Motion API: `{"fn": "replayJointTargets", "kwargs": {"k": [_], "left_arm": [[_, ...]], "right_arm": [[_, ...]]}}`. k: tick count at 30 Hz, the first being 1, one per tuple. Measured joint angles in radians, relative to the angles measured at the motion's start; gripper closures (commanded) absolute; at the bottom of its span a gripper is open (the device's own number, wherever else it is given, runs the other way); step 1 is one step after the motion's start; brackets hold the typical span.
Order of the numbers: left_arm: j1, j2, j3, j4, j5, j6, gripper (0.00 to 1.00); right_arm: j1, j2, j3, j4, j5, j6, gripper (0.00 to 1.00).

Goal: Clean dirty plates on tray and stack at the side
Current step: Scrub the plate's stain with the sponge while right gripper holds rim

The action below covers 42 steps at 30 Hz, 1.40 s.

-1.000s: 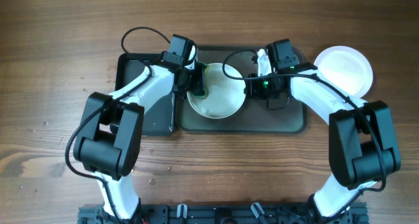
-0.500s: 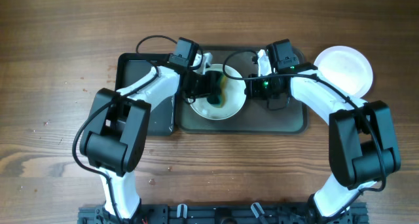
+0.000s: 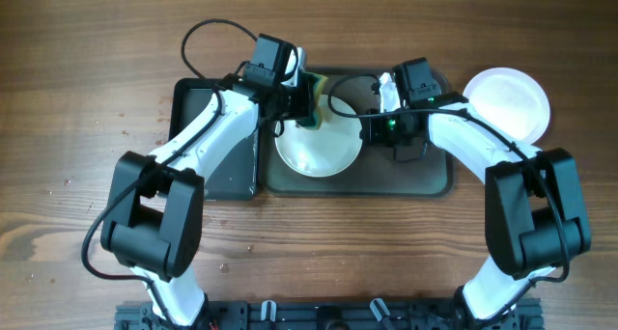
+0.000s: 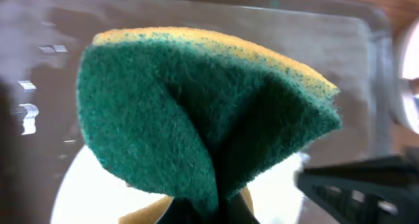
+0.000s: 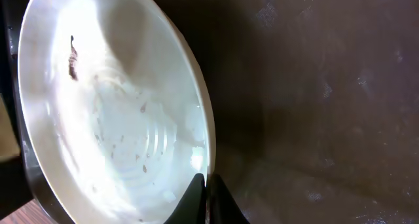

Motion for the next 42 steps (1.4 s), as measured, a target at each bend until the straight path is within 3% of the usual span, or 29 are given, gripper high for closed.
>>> {"fn": "replayJointTargets", "kwargs": {"k": [15, 28, 30, 33, 37, 42], "left_arm": [[0.000, 0.146, -0.001, 0.077, -0.068, 0.021, 0.96], [-0.010, 0.161, -0.001, 0.082, 0.192, -0.050, 0.96], [-0.027, 0.161, -0.001, 0.085, 0.207, -0.054, 0.96], [-0.049, 0.161, -0.001, 0.099, 0.221, -0.060, 0.96], [-0.049, 0.161, -0.001, 0.111, 0.226, -0.061, 0.96], [-0.028, 0.142, -0.001, 0.093, 0.214, -0.061, 0.96]], "right_arm": [[0.000, 0.000, 0.000, 0.003, 0.000, 0.000, 0.96], [0.002, 0.001, 0.000, 0.004, -0.006, -0.003, 0.95], [0.002, 0.001, 0.000, 0.003, -0.006, -0.003, 0.91], [0.002, 0.001, 0.000, 0.004, -0.006, -0.006, 0.69], [0.002, 0.001, 0.000, 0.019, -0.007, -0.009, 0.51], [-0.014, 0.000, 0.037, -0.076, -0.030, -0.011, 0.45]]}}
